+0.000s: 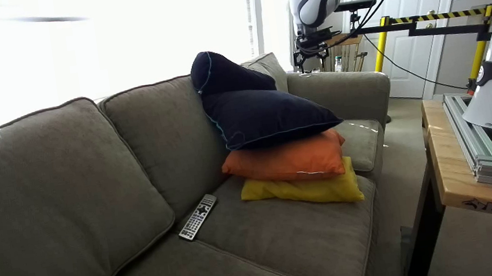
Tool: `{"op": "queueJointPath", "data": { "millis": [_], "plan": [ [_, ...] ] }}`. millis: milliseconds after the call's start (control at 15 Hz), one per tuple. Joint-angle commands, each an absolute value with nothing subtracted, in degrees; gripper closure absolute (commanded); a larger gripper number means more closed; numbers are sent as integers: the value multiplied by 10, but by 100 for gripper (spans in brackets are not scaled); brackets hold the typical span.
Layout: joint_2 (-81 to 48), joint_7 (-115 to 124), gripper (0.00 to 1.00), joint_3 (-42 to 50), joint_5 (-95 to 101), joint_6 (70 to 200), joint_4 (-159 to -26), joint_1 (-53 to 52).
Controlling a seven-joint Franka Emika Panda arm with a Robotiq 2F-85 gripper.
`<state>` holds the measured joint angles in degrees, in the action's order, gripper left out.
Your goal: Put the black remote control on the dark blue pillow.
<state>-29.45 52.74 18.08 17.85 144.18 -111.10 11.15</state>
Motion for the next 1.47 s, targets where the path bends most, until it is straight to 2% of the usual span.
{"op": "queueJointPath", "data": {
  "millis": [0,333,667,867,1400],
  "plan": [
    [-318,559,0,218,183,1526,-1114,84],
    [-383,590,0,258,148,1612,-1100,54],
    [-382,487,0,169,29,1491,-1088,116],
    [-393,424,0,144,-21,1472,-1079,143],
    [-469,375,0,192,-16,1509,-1037,139]
  ]
}}
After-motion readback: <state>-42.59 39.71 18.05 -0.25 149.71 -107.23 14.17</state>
